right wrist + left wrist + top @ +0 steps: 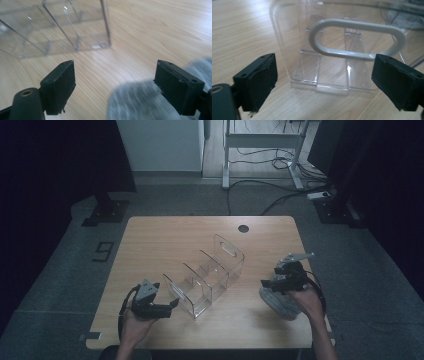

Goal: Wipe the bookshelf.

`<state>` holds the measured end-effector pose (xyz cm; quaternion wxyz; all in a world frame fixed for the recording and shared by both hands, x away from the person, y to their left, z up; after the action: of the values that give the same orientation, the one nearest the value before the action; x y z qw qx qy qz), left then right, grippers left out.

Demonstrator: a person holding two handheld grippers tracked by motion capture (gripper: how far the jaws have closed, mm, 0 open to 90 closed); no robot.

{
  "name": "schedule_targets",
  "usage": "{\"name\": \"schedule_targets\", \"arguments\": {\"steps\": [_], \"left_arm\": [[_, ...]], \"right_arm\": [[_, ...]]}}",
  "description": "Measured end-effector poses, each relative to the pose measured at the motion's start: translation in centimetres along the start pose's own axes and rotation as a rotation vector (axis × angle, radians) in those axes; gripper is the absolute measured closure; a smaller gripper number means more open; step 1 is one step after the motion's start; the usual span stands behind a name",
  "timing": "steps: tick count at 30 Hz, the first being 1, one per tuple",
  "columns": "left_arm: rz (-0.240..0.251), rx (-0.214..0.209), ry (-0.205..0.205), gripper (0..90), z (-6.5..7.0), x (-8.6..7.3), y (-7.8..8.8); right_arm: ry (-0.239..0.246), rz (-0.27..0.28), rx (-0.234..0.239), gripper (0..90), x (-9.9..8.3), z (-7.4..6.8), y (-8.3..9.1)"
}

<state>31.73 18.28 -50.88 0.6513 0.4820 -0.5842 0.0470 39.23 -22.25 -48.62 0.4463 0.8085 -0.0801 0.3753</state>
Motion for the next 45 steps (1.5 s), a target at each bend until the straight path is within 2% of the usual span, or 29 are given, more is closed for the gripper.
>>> {"name": "schedule_targets", "arguments": {"steps": [8, 11, 18, 24, 27, 32, 40, 45], "left_arm": [[-0.026, -0.020, -0.026, 0.9, 1.0, -0.3, -1.1], [-0.037, -0.022, -0.027, 0.0, 1.2, -0.4, -1.5], [-0.066, -0.035, -0.037, 0.0, 1.3, -0.7, -2.4], [-0.079, -0.033, -0.034, 0.0, 0.9, -0.8, -2.6], [-0.075, -0.029, -0.038, 0.0, 0.6, -0.9, -2.6], [-0.086, -0.019, -0.029, 0.0, -0.1, -1.1, -2.7], [-0.116, 0.015, -0.008, 0.0, -1.4, -1.4, -2.9], [-0.133, 0.029, 0.007, 0.0, -2.3, -1.6, -3.2]], "right_arm": [[0.058, -0.016, 0.051, 15.6, 2.8, -2.3, -2.3], [0.064, -0.026, 0.077, 15.0, 3.7, -2.9, -3.3], [0.061, -0.045, 0.098, 14.6, 5.7, -3.7, -5.5], [0.090, -0.058, 0.146, 14.5, 6.9, -5.0, -6.5], [0.098, -0.069, 0.126, 14.4, 7.0, -5.2, -6.7], [0.120, -0.072, 0.122, 14.2, 6.5, -5.3, -6.3], [0.104, -0.073, 0.141, 14.4, 5.2, -5.3, -5.5], [0.076, -0.063, 0.168, 14.6, 4.4, -5.4, -4.9]]}}
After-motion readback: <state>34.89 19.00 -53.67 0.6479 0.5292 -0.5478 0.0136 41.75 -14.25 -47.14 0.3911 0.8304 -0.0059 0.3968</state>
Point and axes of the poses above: each handheld gripper's, and its own axes: y roughly backward along the jaws, x roughly out of its top, z roughly to its right, the point moved 5 cm from there along -y, roughly forward along the jaws, and after that the axes turned 12 degrees about -y, right-handed, at the moved point
